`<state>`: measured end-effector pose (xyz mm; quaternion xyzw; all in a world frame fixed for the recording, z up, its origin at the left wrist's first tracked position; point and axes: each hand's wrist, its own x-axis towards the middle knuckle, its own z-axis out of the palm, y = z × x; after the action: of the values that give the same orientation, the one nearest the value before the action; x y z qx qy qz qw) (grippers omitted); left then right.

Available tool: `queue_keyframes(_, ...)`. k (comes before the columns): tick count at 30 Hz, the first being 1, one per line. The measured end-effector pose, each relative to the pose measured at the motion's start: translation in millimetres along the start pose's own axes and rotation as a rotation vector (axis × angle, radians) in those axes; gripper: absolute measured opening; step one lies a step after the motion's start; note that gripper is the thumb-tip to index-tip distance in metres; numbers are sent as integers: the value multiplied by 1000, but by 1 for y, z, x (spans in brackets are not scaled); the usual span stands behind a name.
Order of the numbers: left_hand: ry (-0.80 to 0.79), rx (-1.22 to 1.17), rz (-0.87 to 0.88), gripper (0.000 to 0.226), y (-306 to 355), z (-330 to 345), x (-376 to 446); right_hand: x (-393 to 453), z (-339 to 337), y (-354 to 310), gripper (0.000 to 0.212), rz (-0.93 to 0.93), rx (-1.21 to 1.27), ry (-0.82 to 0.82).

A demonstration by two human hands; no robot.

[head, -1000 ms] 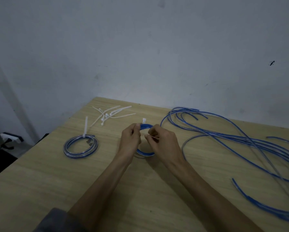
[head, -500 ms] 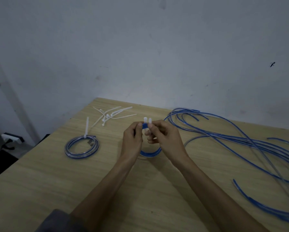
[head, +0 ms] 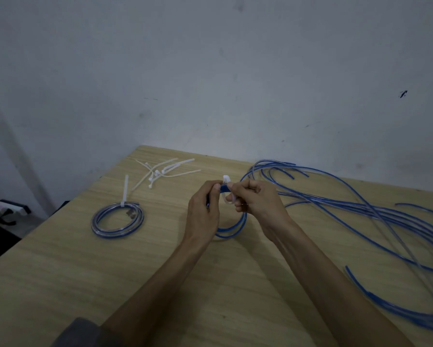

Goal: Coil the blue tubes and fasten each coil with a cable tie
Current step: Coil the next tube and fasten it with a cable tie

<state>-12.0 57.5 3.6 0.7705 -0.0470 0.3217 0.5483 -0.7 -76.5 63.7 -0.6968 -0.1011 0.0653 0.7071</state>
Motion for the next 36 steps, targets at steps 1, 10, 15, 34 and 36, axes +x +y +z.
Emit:
queue_keyframes(1, 14, -9, -9, 27, 1, 0, 0, 0, 0, 0, 20, 5, 1, -5)
queue_keyframes(10, 5, 29, 5, 26, -3, -1, 0, 1, 0, 4, 21, -17, -1, -23)
queue_keyframes(15, 26, 6, -12, 26, 1, 0, -1, 3, -4, 3, 25, -2, -7, -35)
queue_keyframes(34, -182, 28, 81, 26, 14, 1, -5, 15, -29, -8, 27, 35, -253, -105)
queue_keyframes(36, -225, 11, 64, 27, 19, 3, -5, 16, -34, -11, 26, 33, -311, -76)
